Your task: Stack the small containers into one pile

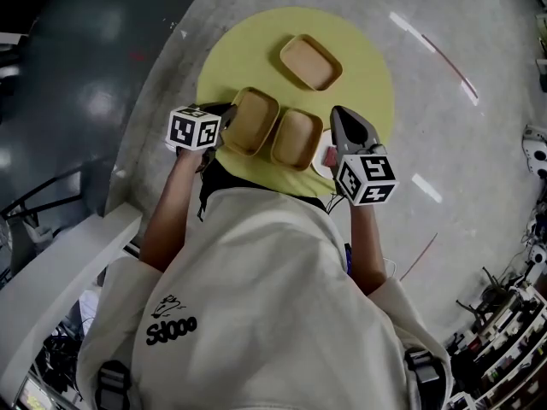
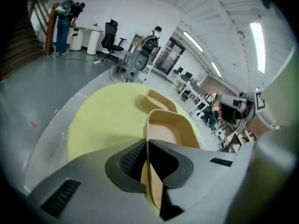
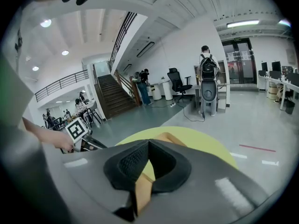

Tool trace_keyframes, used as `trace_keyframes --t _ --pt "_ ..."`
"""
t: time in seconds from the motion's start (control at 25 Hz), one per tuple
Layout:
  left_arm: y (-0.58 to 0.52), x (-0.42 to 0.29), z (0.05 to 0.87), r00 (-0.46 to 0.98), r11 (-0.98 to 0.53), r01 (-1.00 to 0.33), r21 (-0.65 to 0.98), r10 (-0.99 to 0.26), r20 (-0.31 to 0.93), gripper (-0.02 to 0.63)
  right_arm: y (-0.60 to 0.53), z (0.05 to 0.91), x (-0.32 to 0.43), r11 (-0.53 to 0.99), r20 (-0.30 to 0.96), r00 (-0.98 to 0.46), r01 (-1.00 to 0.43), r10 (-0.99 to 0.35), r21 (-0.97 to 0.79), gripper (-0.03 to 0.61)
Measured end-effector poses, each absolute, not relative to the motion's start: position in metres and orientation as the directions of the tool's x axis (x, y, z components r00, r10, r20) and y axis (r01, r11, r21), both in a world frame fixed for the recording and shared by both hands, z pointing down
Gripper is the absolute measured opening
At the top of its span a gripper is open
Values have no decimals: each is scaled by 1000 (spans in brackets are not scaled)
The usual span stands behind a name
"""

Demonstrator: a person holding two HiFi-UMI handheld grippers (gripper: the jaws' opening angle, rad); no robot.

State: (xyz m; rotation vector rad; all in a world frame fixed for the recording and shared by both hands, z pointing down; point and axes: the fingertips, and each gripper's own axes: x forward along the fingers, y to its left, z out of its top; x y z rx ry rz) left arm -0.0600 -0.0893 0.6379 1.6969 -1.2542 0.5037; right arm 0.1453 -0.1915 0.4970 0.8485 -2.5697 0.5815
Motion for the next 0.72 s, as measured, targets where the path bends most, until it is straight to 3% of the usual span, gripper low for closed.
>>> trace_keyframes --t 0.24,0.72 --pt "-105 -27 602 480 -5 -806 591 -589 650 21 -191 501 159 713 463 -740 -644 -488 -277 9" --pt "-102 49 625 509 62 -766 640 -551 661 21 -188 512 186 675 481 -709 -682 -516 -281 9"
